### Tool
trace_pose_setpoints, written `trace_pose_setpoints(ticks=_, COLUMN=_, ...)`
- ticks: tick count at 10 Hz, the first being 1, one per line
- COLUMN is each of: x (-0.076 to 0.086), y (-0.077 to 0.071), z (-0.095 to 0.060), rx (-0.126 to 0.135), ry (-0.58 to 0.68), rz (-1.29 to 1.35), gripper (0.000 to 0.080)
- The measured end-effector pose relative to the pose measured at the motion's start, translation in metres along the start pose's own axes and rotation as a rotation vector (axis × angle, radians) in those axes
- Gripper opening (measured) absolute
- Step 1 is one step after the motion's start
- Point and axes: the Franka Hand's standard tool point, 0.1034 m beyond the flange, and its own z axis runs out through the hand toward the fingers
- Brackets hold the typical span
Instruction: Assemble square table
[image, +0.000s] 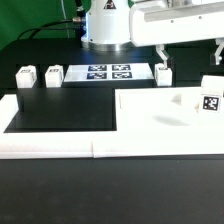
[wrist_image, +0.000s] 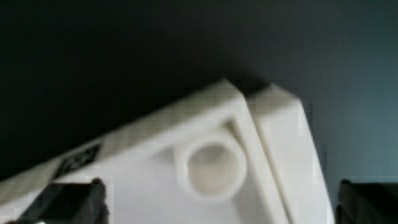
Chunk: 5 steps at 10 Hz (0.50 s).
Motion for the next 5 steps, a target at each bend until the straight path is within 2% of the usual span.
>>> trace_pose_setpoints(ticks=1, x=-0.011, y=0.006, z=0.001, rx=0.001, ry=-0.115, rz=-0.055, gripper=0.0649)
trace_pose_setpoints(ticks=3, x=-0.033, y=0.019, z=0.003, rx=0.003, ry=-0.263, rz=-0.194, gripper=0.0649)
trace_pose_setpoints(ticks=4, x=-0.036, y=0.026, z=0.004, rx=-0.001, ry=-0.304, rz=-0.178, gripper=0.0649)
trace_pose_setpoints(ticks=5, x=-0.037, y=0.026, z=0.003, rx=-0.005, ry=-0.377, rz=-0.178, gripper=0.0649)
